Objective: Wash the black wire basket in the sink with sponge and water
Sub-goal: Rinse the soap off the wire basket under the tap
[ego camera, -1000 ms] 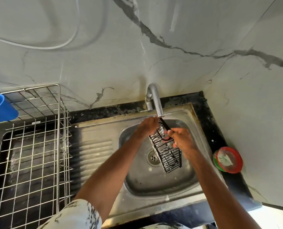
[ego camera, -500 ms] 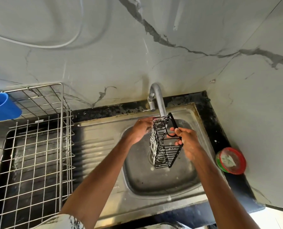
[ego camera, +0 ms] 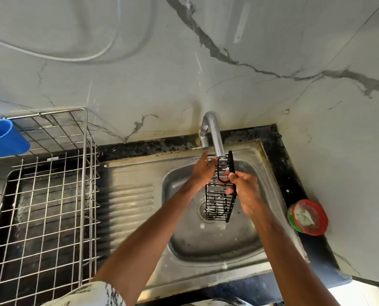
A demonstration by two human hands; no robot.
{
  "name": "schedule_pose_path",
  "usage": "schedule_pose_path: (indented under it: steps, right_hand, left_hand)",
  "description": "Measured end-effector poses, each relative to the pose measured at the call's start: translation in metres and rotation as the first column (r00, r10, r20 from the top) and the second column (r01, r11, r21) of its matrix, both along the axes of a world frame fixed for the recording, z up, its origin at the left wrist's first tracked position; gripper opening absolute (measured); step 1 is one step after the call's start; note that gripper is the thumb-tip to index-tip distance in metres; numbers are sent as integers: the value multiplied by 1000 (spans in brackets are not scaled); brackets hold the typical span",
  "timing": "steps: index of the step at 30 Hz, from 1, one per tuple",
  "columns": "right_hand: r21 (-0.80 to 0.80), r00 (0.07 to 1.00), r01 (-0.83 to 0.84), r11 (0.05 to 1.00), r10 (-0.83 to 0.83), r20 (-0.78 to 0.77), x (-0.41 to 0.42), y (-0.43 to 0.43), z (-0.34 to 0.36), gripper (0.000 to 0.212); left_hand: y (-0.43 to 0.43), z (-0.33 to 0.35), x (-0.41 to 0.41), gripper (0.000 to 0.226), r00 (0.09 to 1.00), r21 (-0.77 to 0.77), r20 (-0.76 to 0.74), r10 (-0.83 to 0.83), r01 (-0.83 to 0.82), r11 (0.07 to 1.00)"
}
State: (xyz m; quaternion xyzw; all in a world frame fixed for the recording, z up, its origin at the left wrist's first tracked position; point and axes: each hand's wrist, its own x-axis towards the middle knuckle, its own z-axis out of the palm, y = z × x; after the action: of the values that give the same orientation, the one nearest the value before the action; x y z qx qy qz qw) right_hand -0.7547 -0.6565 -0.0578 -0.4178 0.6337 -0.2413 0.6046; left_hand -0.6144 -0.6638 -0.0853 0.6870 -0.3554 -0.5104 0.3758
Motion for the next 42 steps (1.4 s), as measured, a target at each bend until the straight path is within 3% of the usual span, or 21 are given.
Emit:
schedule_pose_path:
  steps: [5,11,16,20,23,25,31,35,39,42]
  right_hand:
    - [30,1000,-7,1000,7,16,-2,2,10,20]
    - [27,999,-45,999,45,16,-13,-3,1,21]
    - [53,994,54,997,-58,97,-26,-9,-2,22]
    - [41,994,52,998,-55,93,-19,-8,-1,19]
    - [-1,998,5,1000,-5,59,-12,-10,0,20]
    - [-16,998,-28,999,29,55,-9,-12,-1,21]
    - [-56,978,-206,977,203,-55,0,4,1,19]
    - [-55,993,-95,994,91,-69,-8,3,-3,20]
    - [-35,995,-96,995,96,-20,1,9,0,18]
    - [-69,991,-129,989,126,-50,6,6,4,20]
  left_hand:
    - [-10,1,-14,42,999,42,29,-15,14,999]
    - [-18,-12,-1,48,982,151,149,-118,95,984]
    - [-5,-27,6,38,995,132,-33,-97,101,986]
    - [26,-32,-11,57,973,-114,187,-133,156,981]
    - [38,-27,-7,60,842,-210,504,-193,336,918]
    - [40,-28,2,60,764,-203,605,-224,420,884]
    - [19,-31,28,55,714,-75,611,-342,483,873]
    - [41,-32,16,58,641,-141,663,-387,614,777]
    - [26,-41,20,62,738,-42,571,-361,466,884]
    - [23,-34,6,62,714,18,595,-368,446,895]
